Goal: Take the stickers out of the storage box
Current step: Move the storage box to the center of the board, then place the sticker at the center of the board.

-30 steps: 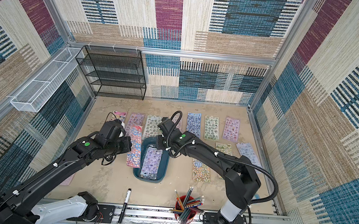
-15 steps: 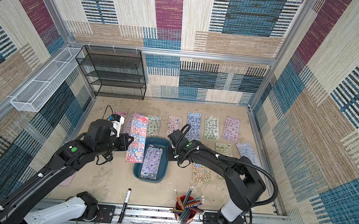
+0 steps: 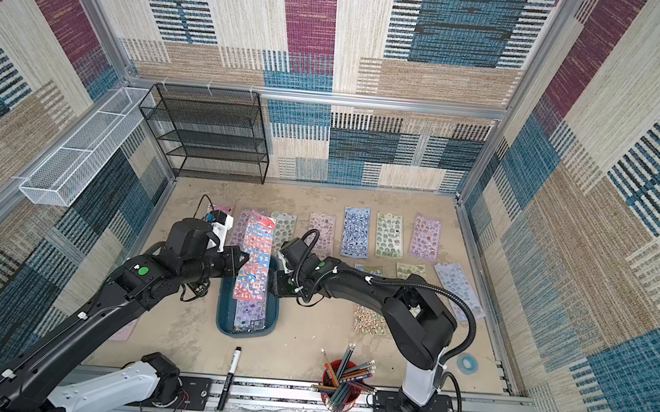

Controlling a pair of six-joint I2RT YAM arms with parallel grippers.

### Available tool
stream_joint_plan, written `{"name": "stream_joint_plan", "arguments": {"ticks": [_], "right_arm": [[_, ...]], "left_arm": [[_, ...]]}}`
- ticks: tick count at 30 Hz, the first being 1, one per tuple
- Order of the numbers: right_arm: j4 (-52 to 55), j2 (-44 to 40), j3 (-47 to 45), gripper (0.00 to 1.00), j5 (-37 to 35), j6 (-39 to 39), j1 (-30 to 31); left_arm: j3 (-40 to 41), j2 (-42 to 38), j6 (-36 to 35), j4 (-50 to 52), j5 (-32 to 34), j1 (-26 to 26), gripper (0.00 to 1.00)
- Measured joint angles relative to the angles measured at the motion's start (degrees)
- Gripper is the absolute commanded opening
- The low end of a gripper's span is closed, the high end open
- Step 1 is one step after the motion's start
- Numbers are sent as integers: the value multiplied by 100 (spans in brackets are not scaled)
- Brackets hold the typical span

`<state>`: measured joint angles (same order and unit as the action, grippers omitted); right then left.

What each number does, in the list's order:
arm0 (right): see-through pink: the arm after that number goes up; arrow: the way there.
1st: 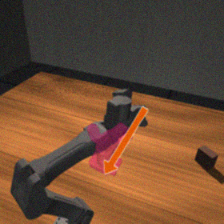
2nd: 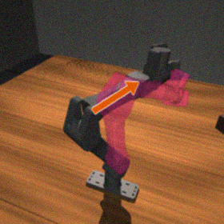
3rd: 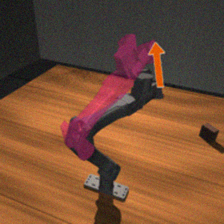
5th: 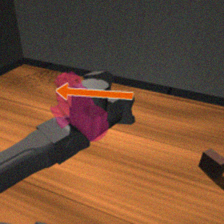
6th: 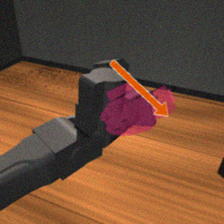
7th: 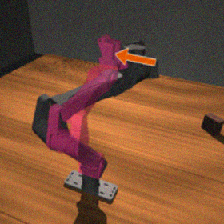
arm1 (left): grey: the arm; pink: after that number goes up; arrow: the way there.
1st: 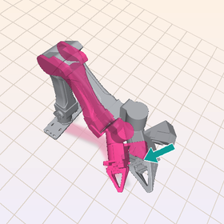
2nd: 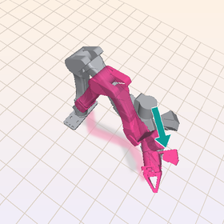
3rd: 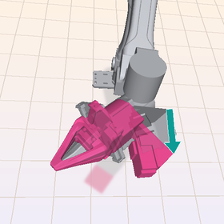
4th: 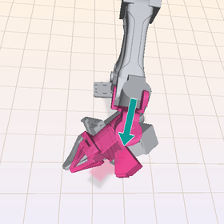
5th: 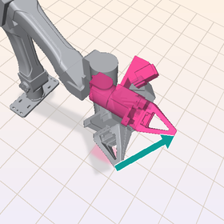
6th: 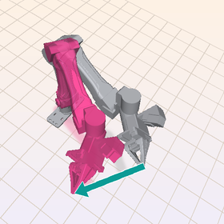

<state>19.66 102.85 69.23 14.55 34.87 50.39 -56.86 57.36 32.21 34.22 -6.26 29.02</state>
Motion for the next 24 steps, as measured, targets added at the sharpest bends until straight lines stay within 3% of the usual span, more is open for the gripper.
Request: {"name": "stream_joint_plan", "arguments": {"ticks": [6,10,17,24], "right_arm": [[90,-1082,-199,45,-564,-505,-140],[-116,-2041,-686,48,-765,-765,-612],[-640,-3475,-1600,49,-310,-1106,-1272],[-1499,-3985,-1928,50,525,-1047,-1449]], "left_arm": [[2,24,0,-236,-334,0,0],[9,26,11,-579,-636,-2,0],[-48,269,85,-1329,-1191,-2,0],[-79,590,450,-2315,-1727,-13,0]]}}
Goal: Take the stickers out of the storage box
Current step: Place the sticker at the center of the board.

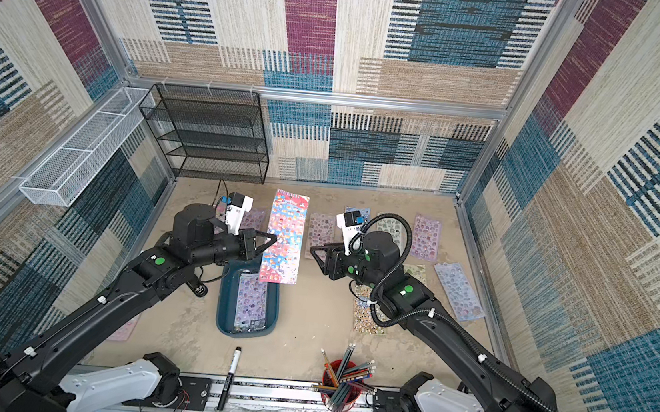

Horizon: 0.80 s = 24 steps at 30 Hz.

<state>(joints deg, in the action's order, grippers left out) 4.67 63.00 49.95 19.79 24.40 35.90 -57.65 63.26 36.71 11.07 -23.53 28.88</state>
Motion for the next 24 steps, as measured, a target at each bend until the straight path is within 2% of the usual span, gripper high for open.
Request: {"name": "stream_joint_plan", "arguments": {"ticks": [7,9,12,14,16,19,21,24], "right_arm": [[-1281,417,-461,45,1246,907,-72],[-1552,577,-494,41,1478,1115,-79],[-1980,754,-511,20,1784,1375,-87],[-2243,857,-514,13,1954,1572,-122],[-2511,918,-560,0,2090,1733,-149],[-2791,986,-612,0,2236,1982,-192],[-2868,997,-612,0,2317,2055,-223],[-2682,981,-533,0,2341,2033,-256]], "left_arm": [[232,-22,256,-590,-236,-11,0],[293,-59,352,-616,-256,-15,0],[358,-114,387,-737,-275,-26,0],[420,-144,409,-802,-278,-31,0],[481,-149,442,-855,-286,-37,0],[555,-149,540,-918,-302,-61,0],[568,-153,575,-949,-319,-63,11],[568,-219,573,-953,-339,-81,45]]}}
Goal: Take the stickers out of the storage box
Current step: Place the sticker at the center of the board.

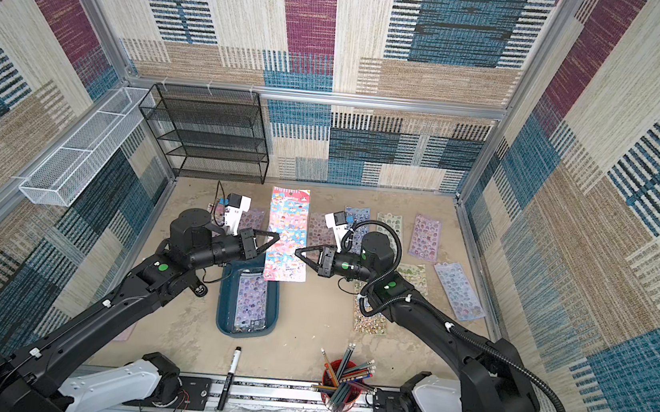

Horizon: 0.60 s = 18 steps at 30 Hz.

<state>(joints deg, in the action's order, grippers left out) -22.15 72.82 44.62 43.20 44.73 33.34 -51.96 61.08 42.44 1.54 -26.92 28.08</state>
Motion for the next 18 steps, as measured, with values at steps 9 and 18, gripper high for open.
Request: {"name": "stream_joint_plan", "arguments": {"ticks": [9,18], "right_arm": [[2098,-350,549,0,-767,-1196,-52],[3759,-260,603,0,-1517,-1974,-70]], "left_arm": [[-293,-691,-341,901,748,-170,68],[-684,-1281,-1069,2114,1823,-223,71]]}}
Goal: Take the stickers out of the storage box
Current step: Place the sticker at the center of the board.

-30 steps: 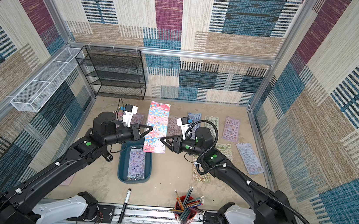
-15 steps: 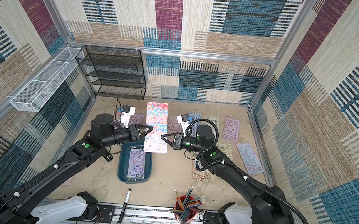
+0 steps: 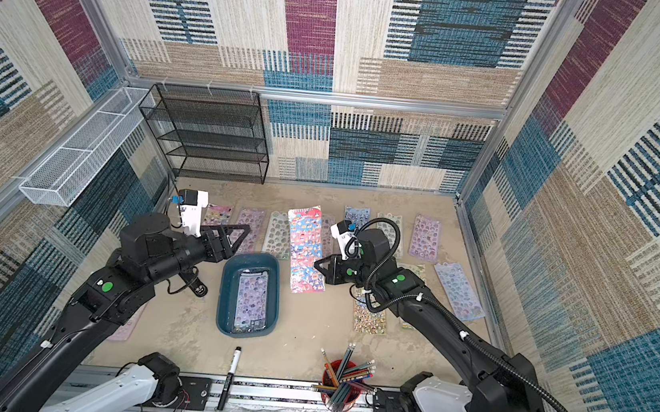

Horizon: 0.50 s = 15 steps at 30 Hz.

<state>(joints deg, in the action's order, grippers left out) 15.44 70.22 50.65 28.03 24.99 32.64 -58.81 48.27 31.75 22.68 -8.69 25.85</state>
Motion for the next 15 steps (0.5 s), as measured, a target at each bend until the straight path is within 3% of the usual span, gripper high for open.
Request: {"name": "stream_joint_plan", "arguments": {"ticks": [15], "right_arm": [[627,319,-758,0,-260,-125,-7]], "left_arm": [[70,-92,-260,588,404,-22,69]]}}
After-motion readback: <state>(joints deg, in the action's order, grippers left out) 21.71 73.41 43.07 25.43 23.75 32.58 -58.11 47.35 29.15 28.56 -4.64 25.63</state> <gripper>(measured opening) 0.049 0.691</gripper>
